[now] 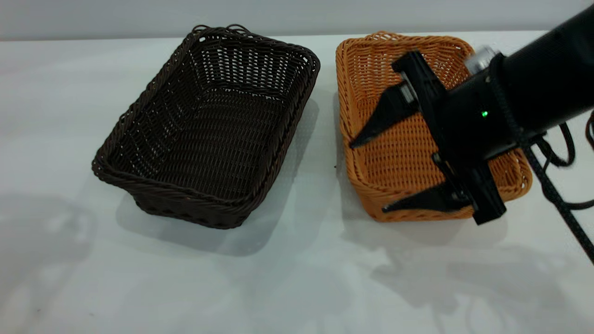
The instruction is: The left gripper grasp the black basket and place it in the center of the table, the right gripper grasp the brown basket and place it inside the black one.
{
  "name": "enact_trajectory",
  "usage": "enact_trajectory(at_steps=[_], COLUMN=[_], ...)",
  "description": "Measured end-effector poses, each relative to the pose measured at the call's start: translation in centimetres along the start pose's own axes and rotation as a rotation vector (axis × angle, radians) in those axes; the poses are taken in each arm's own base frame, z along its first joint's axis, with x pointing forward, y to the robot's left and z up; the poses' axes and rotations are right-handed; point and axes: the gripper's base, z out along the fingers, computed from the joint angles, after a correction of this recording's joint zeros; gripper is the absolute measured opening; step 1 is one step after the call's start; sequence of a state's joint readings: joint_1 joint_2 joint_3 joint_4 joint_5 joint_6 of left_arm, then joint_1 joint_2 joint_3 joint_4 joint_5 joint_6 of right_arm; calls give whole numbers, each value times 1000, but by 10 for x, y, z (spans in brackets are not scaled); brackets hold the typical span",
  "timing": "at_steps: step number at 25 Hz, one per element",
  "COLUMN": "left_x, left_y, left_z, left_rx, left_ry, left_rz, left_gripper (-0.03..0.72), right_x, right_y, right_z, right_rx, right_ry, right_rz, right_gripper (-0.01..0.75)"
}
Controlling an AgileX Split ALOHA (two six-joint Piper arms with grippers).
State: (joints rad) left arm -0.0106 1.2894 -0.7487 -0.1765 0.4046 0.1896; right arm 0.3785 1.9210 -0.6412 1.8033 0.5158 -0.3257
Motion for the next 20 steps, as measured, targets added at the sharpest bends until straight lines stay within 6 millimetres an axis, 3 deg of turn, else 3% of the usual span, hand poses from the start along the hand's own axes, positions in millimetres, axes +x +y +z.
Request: enact_trajectory(at_steps=[5, 9, 14, 20], left_x=[-4, -2, -6, -38], left_y=[-1, 0, 3, 8], left_z=[2, 15, 47, 99], left_rx=[12, 13, 19, 25], left_ry=[-38, 4, 106, 179], left_rz=[-35, -43, -52, -56], left_gripper=[461, 461, 461, 461], right_x=[-13, -23, -34, -39], right_y=[-10, -14, -16, -22], right_z=[6, 13, 21, 24], right_rx=[60, 95, 118, 145], right_ry=[-108, -184, -247, -290], right_rz=[123, 190, 255, 278], right_gripper=[544, 540, 513, 491])
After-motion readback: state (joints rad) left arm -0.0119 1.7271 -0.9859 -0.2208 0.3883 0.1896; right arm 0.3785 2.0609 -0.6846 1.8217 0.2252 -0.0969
